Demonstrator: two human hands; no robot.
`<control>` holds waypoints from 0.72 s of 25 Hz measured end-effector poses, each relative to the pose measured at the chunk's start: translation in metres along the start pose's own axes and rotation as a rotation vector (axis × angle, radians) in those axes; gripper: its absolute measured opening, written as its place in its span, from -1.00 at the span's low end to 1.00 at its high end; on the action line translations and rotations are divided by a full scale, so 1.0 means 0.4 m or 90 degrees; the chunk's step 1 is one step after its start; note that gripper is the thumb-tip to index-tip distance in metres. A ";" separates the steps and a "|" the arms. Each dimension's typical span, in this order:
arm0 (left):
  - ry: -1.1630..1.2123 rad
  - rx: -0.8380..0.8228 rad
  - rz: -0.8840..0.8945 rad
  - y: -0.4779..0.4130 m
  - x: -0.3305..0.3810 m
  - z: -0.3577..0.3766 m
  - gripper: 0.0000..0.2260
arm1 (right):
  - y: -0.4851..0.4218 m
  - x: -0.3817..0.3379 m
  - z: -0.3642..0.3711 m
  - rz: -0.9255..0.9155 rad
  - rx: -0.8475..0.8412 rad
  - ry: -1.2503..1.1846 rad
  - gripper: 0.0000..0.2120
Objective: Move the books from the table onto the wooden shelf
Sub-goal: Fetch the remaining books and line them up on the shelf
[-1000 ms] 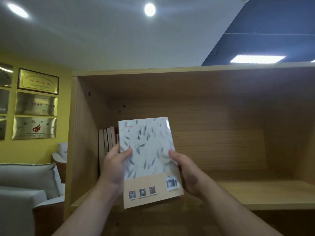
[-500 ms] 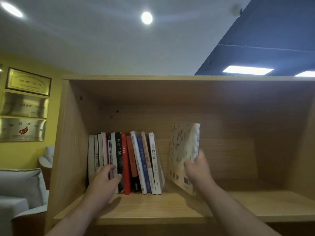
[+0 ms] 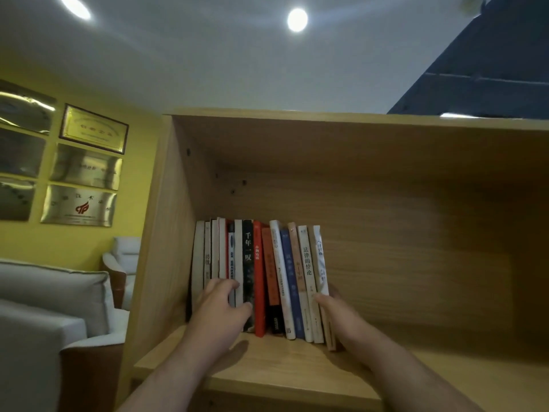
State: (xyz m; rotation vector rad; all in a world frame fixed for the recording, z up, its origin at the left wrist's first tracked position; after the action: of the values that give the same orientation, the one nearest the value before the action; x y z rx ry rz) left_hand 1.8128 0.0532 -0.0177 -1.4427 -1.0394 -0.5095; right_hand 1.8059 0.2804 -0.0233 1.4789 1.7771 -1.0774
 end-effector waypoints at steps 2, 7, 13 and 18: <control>0.011 -0.001 -0.006 -0.002 -0.009 0.002 -0.47 | 0.001 0.019 0.002 0.002 -0.031 0.039 -0.75; 0.040 0.026 0.017 -0.024 -0.008 -0.006 -0.44 | -0.031 0.034 -0.001 -0.027 0.002 0.141 -0.59; -0.035 0.066 0.035 -0.099 0.068 0.011 -0.78 | -0.041 0.031 -0.005 -0.093 0.036 0.182 -0.51; 0.090 0.115 -0.010 -0.102 0.087 0.050 -0.60 | -0.046 0.031 -0.005 -0.105 0.045 0.182 -0.49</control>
State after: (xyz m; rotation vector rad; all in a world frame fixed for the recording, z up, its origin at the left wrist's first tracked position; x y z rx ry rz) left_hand 1.7913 0.0771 0.0295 -1.2225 -0.9590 -0.5091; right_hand 1.7854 0.2875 -0.0287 1.6170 2.1093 -1.0594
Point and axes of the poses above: each hand's wrist, its own y-axis away from the middle knuckle, its own z-axis out of the palm, x = y × z, the point moved 8 cm from there along -y, towards the middle knuckle, and after that the axes turned 14 degrees about y, right-handed, at the moved point
